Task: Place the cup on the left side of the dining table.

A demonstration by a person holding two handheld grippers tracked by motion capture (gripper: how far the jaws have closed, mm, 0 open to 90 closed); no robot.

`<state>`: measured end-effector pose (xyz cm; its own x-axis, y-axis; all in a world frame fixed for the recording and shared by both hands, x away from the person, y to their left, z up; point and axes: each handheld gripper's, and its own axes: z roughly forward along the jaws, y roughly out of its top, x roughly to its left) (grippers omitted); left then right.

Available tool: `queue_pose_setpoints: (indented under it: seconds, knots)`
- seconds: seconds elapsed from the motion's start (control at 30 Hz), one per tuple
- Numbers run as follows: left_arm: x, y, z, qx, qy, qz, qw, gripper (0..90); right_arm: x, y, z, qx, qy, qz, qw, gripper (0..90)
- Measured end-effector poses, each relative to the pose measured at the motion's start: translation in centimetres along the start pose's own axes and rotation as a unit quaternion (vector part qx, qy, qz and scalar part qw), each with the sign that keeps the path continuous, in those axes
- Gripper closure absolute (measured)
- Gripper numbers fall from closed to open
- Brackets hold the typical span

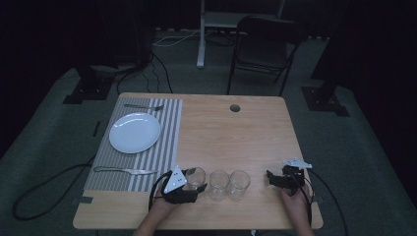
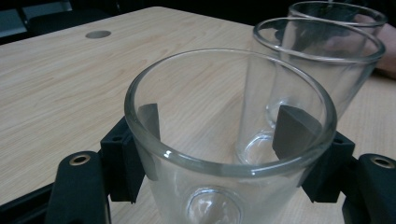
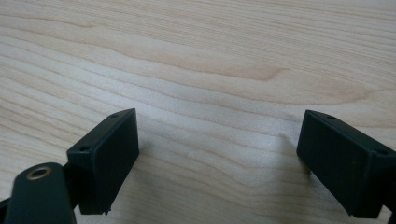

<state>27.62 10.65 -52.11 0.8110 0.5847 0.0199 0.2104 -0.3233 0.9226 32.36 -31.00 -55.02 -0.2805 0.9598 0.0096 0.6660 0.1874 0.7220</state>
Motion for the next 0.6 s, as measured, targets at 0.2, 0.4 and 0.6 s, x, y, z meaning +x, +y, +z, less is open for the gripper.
queue_pose_setpoints:
  seconds: [0.2,0.4,0.6]
  knots:
    - [0.6,0.0,-0.2,0.000,0.000,-0.015,0.9999,29.7,0.0,0.0,0.0,0.000,0.000,0.000,1.0000,12.4]
    - [1.1,0.3,-0.5,0.003,0.011,-0.016,0.9998,29.7,0.0,0.0,0.0,0.000,0.000,0.000,1.0000,12.6]
    - [1.9,0.9,-1.5,-0.015,0.043,-0.019,0.9988,29.7,0.0,0.0,0.0,0.000,0.000,-0.001,1.0000,12.6]
